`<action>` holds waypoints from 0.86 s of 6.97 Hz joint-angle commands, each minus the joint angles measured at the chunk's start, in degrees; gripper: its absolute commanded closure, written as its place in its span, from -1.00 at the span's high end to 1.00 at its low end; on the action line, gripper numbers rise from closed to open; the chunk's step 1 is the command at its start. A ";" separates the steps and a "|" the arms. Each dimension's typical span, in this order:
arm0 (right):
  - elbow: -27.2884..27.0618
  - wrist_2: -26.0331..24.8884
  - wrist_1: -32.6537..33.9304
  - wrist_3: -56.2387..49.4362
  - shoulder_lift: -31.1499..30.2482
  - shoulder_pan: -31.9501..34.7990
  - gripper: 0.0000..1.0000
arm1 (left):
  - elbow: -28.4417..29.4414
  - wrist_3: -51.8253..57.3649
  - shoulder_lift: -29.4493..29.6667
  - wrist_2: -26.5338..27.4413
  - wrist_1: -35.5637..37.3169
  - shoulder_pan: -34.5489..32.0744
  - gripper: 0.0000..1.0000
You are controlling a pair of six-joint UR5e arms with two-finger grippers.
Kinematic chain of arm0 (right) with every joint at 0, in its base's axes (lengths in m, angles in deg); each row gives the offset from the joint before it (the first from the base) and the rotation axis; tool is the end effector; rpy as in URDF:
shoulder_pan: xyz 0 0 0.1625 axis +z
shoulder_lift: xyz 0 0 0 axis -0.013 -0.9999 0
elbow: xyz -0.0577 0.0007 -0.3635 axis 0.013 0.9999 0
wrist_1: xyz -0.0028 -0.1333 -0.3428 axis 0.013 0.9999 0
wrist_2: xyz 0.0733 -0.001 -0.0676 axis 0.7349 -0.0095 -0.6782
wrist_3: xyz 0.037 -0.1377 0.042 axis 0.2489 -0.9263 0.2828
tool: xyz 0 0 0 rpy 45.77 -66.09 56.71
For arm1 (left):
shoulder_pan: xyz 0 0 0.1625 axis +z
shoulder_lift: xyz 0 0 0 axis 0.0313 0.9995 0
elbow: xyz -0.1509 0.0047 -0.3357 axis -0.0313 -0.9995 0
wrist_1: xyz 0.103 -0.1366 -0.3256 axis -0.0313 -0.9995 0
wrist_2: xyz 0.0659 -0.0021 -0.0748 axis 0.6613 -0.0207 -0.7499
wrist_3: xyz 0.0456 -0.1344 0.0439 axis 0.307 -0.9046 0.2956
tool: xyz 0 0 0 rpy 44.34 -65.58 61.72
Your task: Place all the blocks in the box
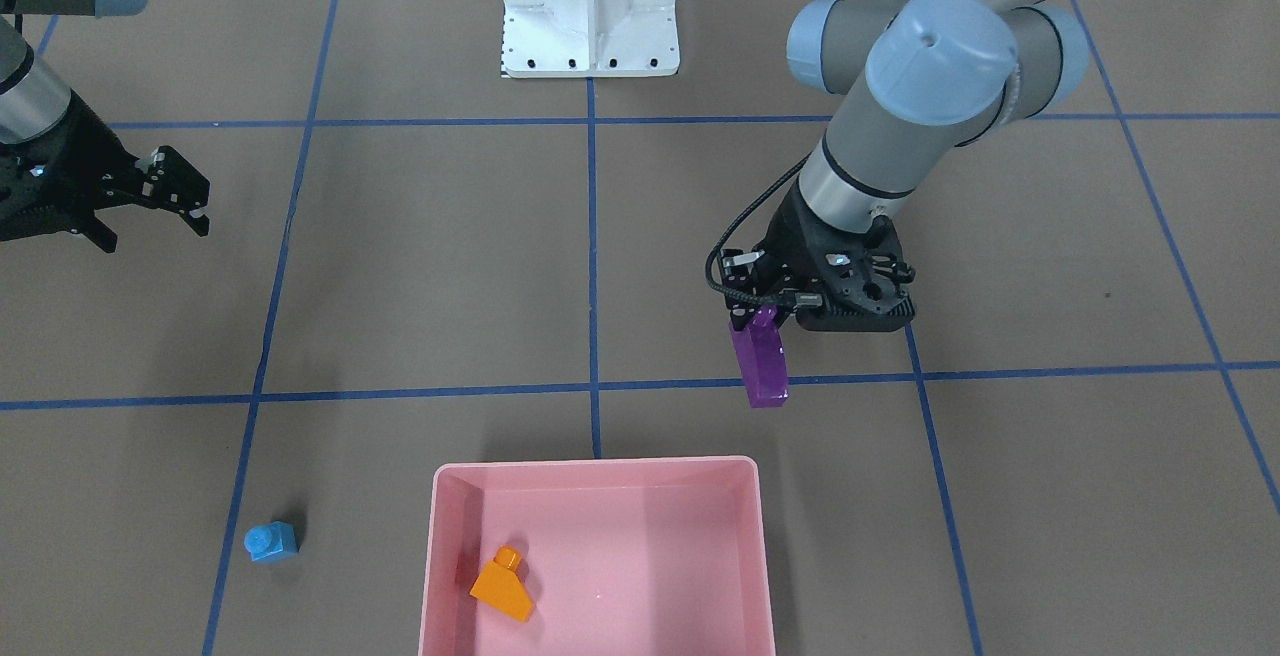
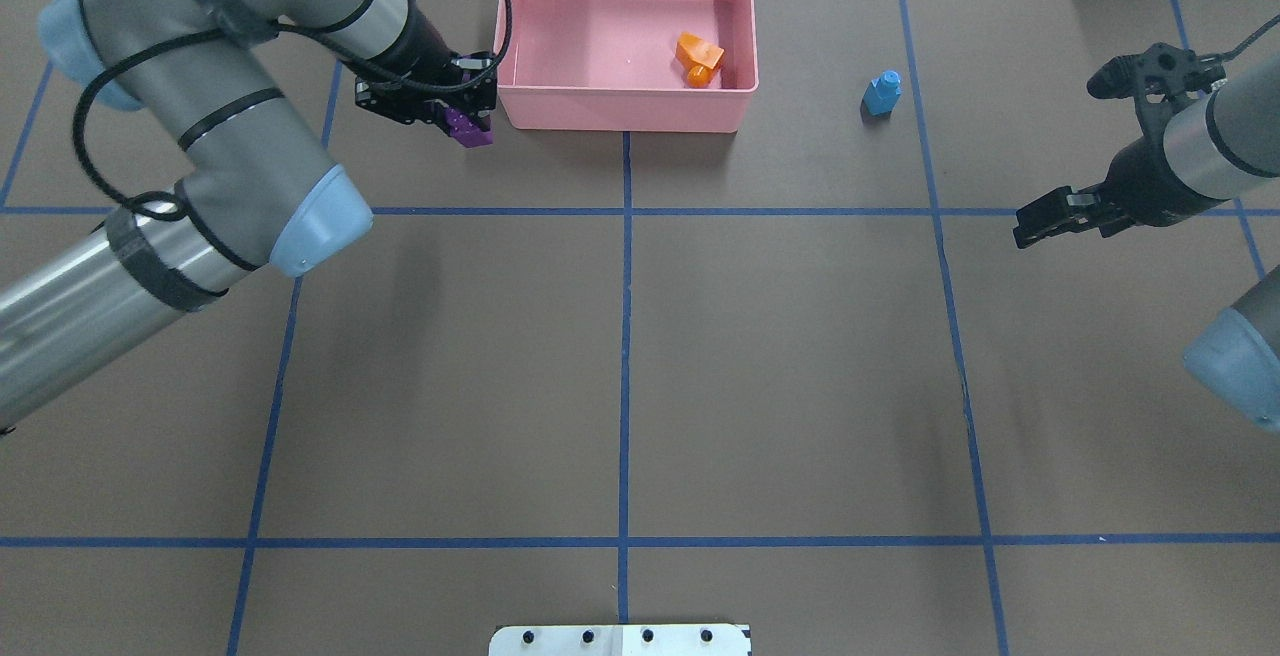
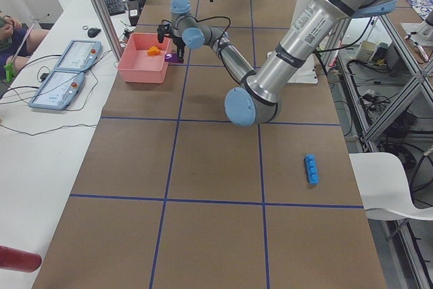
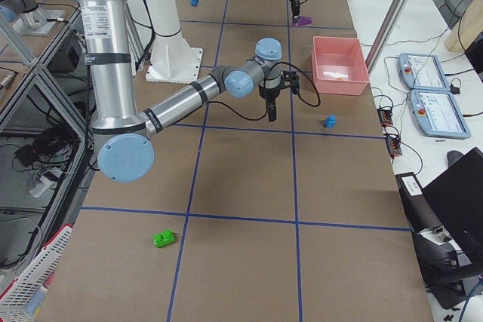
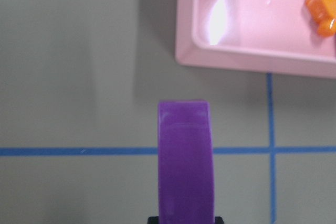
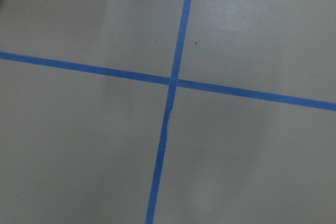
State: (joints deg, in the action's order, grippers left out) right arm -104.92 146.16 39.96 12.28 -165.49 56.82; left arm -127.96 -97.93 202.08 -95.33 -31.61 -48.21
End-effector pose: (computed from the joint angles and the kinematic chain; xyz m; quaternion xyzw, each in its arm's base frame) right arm -0.2300 -0.4338 0.4009 0.0780 -0.4001 -0.0455 0.9120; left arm 0.3965 -0.5580 0.1923 0.0561 0.4746 -0.0657 0.8759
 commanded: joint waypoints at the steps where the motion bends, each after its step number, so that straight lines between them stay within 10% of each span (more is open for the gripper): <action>1: 0.03 -0.04 -0.03 -0.10 -0.03 0.00 1.00 | 20.01 1.58 14.19 -0.03 0.34 -1.32 -1.00; 5: 0.30 -0.04 -0.03 -0.01 -0.03 0.00 1.00 | 43.91 6.25 26.55 -0.12 -3.60 -3.17 -1.00; 6: 0.39 -0.13 -0.03 -0.01 -0.03 -0.09 1.00 | 45.25 6.69 27.00 -0.12 -3.97 -3.17 -0.42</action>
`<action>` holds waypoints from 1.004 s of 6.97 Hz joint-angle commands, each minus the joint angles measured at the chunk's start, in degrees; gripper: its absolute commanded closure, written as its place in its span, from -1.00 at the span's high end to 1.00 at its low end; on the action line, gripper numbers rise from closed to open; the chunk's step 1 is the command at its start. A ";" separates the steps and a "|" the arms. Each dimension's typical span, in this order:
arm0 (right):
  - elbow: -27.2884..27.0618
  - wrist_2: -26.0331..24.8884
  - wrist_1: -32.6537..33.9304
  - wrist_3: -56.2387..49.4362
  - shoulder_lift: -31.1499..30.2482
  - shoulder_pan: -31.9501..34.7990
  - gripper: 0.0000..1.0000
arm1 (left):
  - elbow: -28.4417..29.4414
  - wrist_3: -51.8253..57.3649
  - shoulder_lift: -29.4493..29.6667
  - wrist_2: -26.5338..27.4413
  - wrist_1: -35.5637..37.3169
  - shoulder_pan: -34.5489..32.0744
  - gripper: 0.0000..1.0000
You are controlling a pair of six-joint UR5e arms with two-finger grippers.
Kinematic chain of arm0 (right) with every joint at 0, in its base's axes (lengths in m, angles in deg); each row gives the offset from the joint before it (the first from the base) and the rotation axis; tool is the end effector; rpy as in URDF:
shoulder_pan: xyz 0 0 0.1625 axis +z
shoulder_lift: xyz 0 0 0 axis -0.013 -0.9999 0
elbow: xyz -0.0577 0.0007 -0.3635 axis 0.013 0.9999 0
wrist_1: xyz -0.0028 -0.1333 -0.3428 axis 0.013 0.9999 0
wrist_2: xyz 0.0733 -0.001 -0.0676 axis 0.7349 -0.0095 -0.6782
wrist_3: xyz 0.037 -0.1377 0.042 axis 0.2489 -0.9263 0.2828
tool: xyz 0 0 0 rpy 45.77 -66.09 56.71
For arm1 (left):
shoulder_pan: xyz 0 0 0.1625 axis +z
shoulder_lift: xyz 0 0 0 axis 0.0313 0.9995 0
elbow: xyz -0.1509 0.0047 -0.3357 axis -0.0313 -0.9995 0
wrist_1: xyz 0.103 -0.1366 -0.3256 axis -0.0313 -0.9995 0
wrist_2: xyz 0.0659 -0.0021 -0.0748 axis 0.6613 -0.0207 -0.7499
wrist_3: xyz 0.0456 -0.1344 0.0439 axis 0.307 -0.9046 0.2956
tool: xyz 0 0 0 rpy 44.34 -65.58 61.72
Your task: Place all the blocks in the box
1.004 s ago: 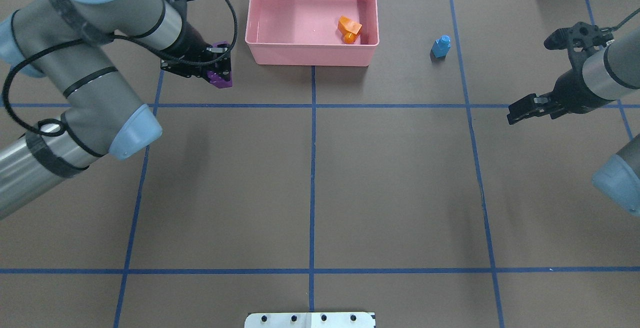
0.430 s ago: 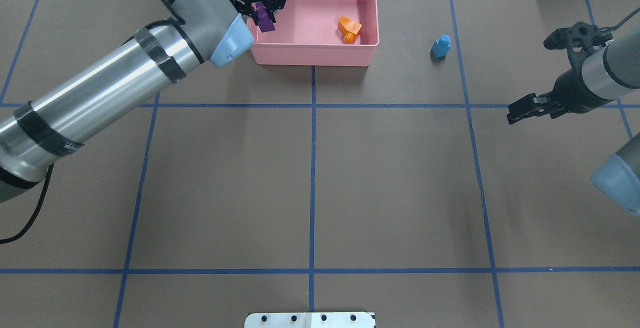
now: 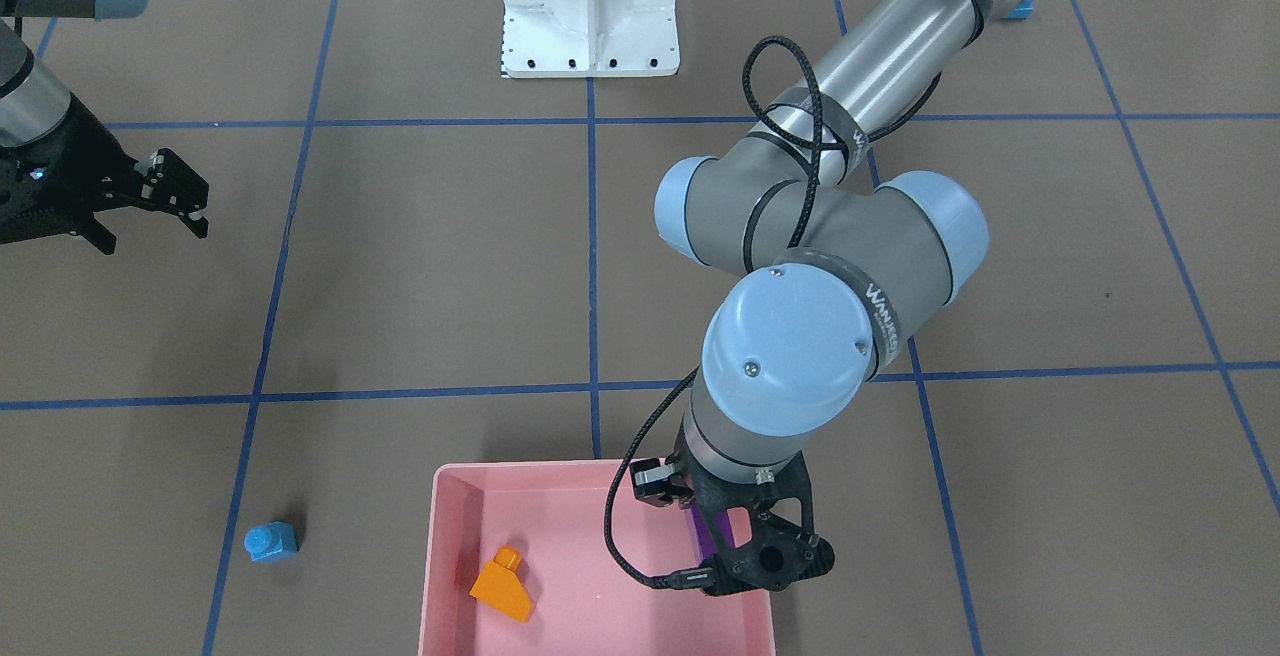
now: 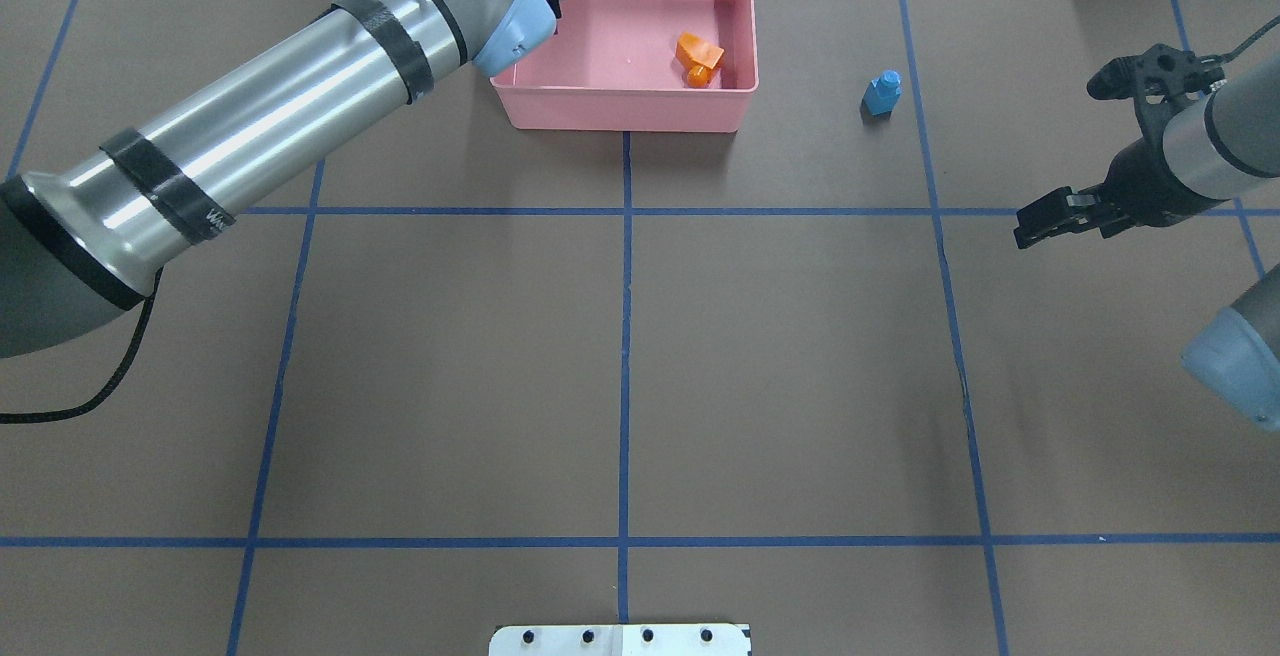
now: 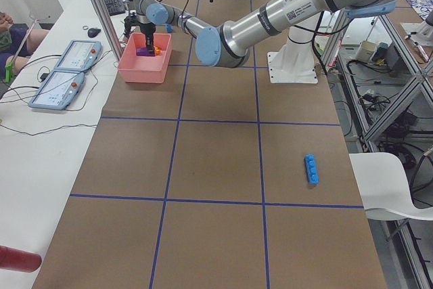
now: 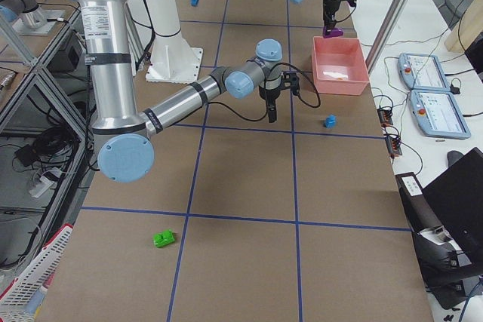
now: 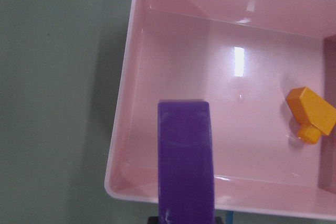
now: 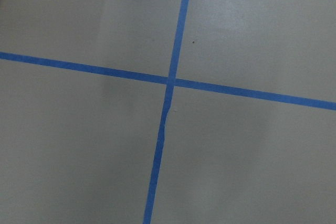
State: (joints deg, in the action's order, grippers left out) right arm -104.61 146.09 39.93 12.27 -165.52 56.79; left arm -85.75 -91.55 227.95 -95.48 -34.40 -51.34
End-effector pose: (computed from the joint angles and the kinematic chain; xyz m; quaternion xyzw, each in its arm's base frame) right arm -0.2304 -0.4343 0.4036 0.0761 -0.3984 -0.0449 0.9129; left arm 0.4453 -0.6848 0.1692 0.0137 0.3999 -0.0775 0.9132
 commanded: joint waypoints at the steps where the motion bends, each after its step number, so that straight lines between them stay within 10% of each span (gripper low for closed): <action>1: 0.07 0.02 0.00 0.01 0.09 -0.06 1.00 | 2.96 1.87 1.39 0.03 -1.27 -0.04 0.99; 4: 0.94 -0.07 0.00 -0.08 1.05 -0.23 1.00 | 0.78 3.55 1.22 -0.50 -1.18 -0.13 1.00; 7: 8.73 -0.33 0.09 0.09 6.30 -0.50 1.00 | -17.97 4.26 -11.37 -7.15 -0.30 -1.09 1.00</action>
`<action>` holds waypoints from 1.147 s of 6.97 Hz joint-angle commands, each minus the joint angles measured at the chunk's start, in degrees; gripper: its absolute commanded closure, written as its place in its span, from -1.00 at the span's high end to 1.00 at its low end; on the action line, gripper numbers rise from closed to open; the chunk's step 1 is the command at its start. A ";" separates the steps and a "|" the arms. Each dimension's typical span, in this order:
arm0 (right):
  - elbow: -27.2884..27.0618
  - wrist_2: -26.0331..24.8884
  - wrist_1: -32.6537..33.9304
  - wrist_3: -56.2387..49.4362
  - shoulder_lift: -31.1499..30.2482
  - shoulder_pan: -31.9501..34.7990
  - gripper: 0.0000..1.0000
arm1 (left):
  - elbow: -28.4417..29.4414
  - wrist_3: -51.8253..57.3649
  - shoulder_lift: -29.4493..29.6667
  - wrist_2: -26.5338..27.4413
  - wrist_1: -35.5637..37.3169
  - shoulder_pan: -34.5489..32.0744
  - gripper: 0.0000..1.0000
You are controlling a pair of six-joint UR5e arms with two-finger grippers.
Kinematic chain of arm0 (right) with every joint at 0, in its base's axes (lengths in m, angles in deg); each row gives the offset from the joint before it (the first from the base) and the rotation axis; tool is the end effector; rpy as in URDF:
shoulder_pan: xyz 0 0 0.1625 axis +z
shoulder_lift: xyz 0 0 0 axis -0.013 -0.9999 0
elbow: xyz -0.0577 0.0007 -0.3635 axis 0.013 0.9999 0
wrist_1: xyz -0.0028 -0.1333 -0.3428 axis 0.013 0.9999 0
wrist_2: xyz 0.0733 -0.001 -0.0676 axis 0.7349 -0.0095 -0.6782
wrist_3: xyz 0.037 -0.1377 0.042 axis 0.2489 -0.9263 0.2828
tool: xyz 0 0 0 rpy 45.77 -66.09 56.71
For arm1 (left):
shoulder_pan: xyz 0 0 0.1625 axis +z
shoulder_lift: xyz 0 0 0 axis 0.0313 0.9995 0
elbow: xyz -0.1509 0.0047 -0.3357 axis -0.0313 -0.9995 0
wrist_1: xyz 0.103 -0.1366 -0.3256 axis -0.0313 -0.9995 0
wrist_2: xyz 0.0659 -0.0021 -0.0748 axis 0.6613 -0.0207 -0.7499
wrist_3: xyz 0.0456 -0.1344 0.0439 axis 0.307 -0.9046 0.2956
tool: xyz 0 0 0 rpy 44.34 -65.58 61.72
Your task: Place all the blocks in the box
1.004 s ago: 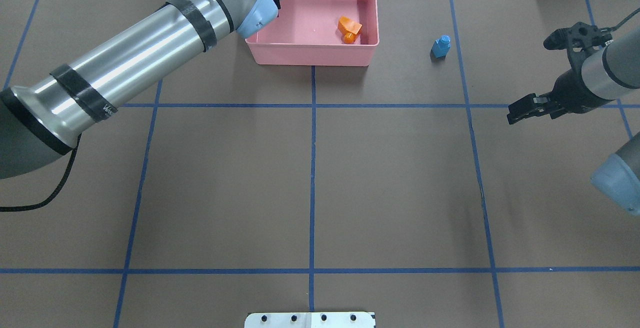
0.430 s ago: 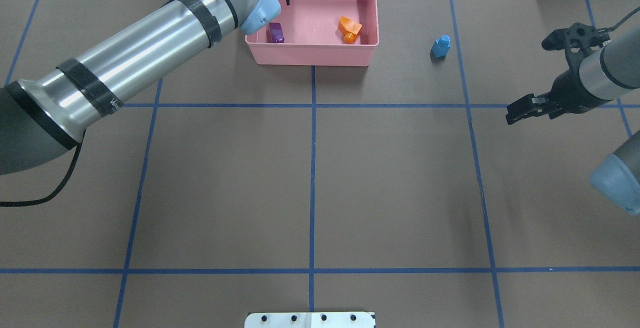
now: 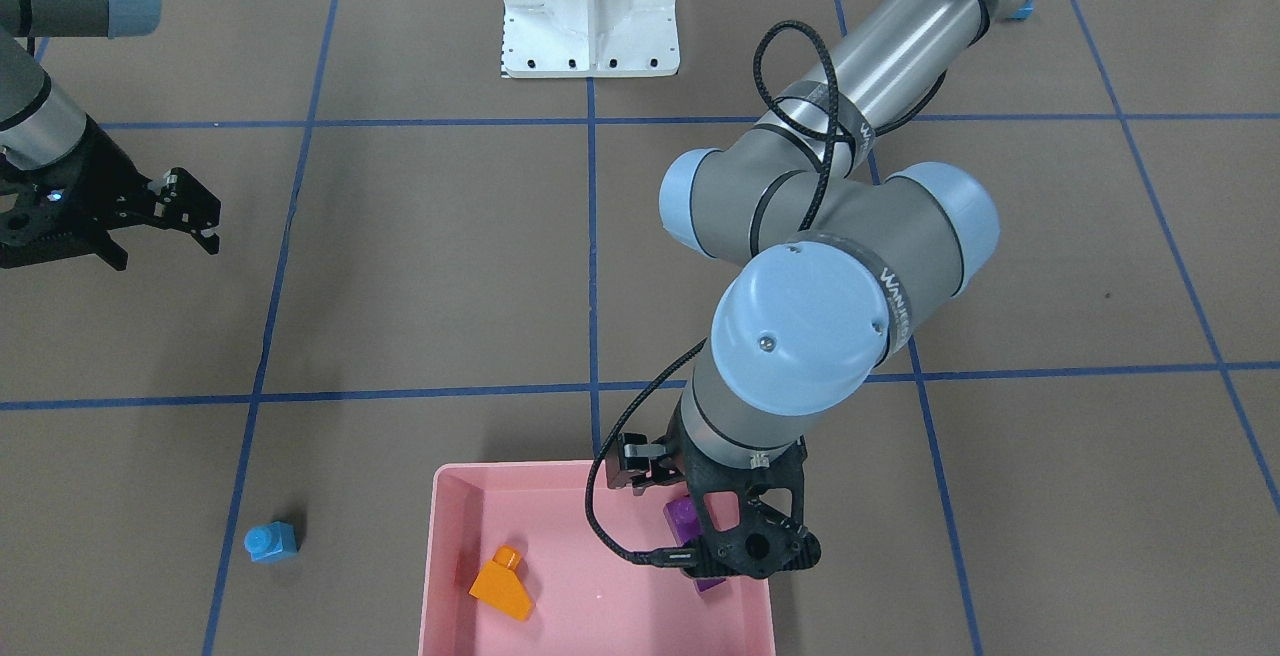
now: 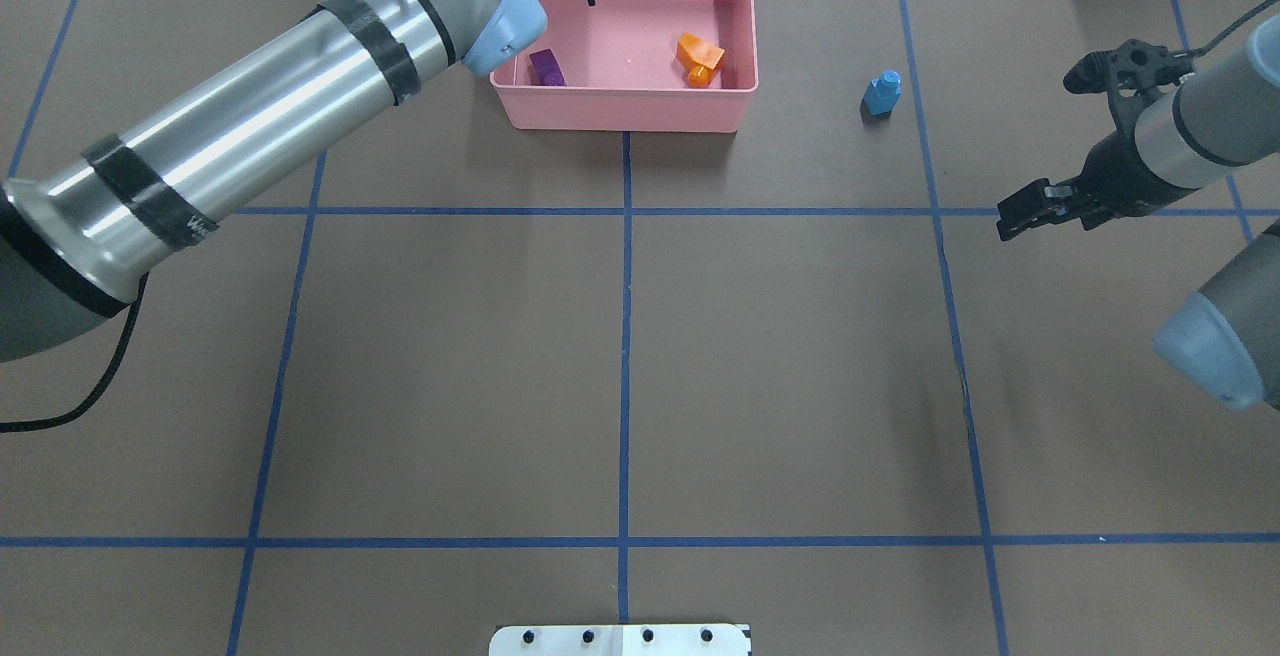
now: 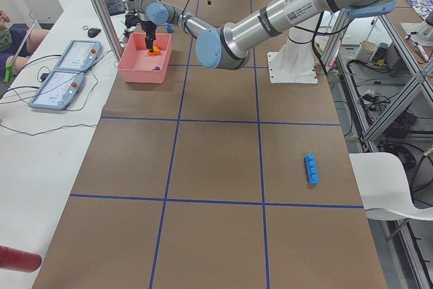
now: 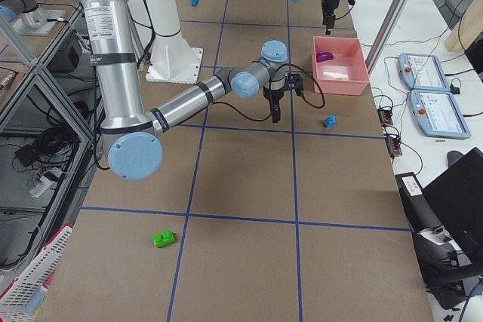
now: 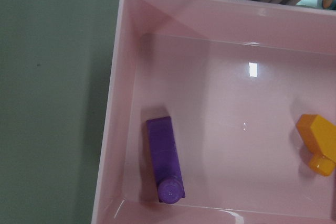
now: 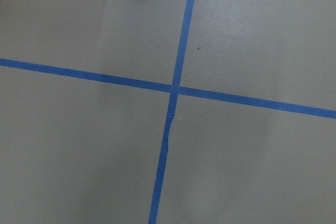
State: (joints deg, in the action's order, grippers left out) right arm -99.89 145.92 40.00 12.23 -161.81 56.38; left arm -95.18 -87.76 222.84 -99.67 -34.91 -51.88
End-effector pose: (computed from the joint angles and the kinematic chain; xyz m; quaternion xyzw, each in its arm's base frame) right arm -0.2478 -0.4542 0.4090 0.0684 -0.3931 -0.0453 0.9158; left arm 0.4316 -0.6639 0.1593 0.0327 0.4437 -0.0250 0.8952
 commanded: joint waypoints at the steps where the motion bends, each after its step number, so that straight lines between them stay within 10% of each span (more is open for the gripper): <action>1: 9.53 -0.33 -0.08 0.14 7.05 -0.08 1.00 | -15.93 1.60 -13.02 -2.98 0.29 -0.90 1.00; 3: 21.74 -2.16 -1.12 0.14 17.51 -0.08 1.00 | -28.76 8.69 -26.90 -3.16 0.38 -2.57 1.00; 6: 47.48 -5.87 -22.99 0.40 27.87 -0.35 1.00 | -46.89 26.68 -51.06 -2.98 -0.14 -3.36 1.00; 8: 56.40 -8.15 -23.37 0.49 35.03 -0.44 0.99 | -51.50 31.33 -56.59 -2.63 0.03 -4.25 1.00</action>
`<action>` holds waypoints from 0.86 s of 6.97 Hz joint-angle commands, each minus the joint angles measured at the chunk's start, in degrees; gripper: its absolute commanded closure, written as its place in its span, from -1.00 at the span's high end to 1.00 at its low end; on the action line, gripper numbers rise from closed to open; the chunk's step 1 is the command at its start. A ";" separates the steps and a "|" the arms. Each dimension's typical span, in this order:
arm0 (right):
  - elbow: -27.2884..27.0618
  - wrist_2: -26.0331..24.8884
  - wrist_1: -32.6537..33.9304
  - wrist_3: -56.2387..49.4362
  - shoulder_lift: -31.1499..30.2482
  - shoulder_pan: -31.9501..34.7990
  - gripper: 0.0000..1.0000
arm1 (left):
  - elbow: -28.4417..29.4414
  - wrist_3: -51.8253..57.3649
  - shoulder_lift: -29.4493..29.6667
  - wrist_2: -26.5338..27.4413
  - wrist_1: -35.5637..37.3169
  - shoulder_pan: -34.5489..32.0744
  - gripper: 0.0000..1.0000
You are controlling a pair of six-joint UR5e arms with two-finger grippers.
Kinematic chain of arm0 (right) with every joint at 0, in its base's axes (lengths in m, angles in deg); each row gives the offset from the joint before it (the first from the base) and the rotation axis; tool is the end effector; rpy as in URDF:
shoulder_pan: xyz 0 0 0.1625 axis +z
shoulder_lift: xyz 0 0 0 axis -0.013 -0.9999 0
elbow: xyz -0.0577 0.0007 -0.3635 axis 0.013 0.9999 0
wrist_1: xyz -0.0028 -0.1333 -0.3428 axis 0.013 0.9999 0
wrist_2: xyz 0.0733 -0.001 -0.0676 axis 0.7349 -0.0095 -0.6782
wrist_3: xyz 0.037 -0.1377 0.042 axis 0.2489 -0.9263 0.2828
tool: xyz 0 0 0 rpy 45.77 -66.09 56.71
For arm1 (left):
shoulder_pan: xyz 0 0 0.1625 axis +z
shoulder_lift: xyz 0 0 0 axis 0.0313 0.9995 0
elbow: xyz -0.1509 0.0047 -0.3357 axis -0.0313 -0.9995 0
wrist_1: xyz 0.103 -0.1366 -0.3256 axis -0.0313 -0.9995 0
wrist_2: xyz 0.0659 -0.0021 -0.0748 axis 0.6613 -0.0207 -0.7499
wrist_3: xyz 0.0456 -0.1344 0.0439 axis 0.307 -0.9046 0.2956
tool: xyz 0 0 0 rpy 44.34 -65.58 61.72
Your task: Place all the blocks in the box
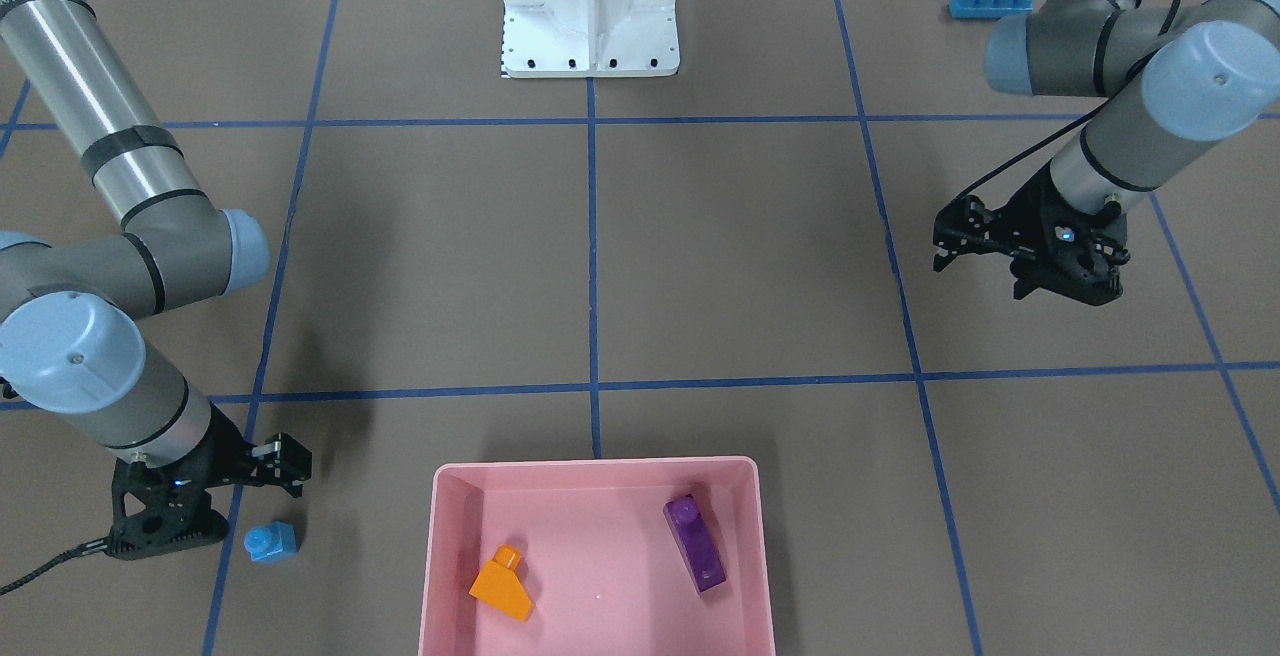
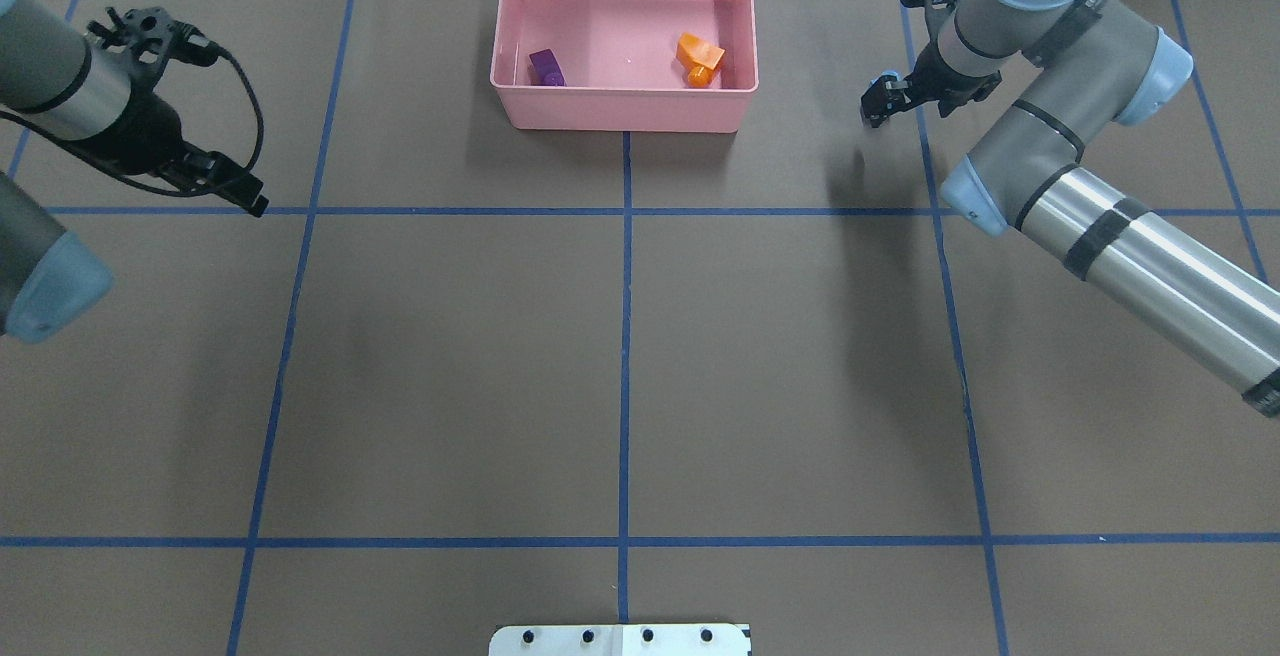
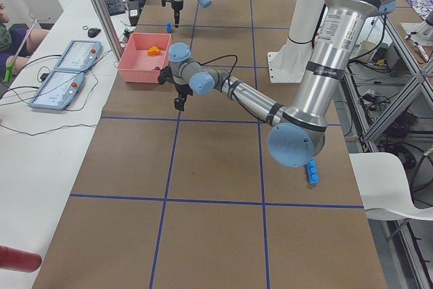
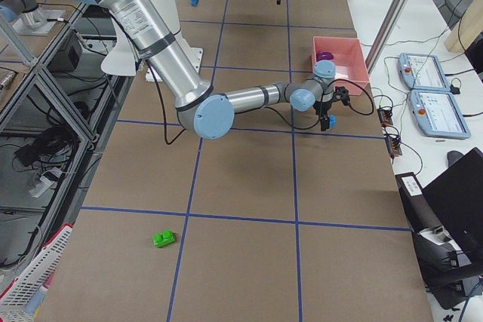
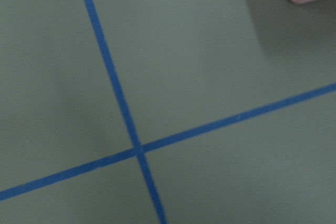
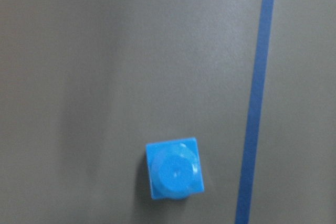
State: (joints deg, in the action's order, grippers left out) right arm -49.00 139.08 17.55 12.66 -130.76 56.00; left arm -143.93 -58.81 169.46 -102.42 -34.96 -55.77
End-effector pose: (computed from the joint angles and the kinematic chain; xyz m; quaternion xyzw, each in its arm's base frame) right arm -0.3651 -0.6443 0.4389 0.1204 -0.3643 -0.0320 0.9229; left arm 0.2593 -0.4826 0.4068 0.1109 0.4207 0.1657 0.8850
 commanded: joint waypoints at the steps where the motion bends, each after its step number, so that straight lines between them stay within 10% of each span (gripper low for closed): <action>1: 5.63 -1.66 -0.91 0.05 4.00 -0.06 0.73 | -2.67 2.11 -3.22 0.12 0.08 -0.27 1.00; 4: 5.46 -1.58 -0.91 0.05 4.17 0.37 -0.99 | -2.59 2.02 -3.22 0.21 0.08 -0.09 1.00; 6: 3.63 -0.36 -0.39 0.31 5.48 3.44 -1.00 | -2.67 2.02 -3.22 0.30 0.08 -0.09 1.00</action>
State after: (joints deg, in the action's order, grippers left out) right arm -44.12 137.87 16.79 12.81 -126.14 57.64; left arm -146.58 -56.78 166.24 -102.19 -34.88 -55.88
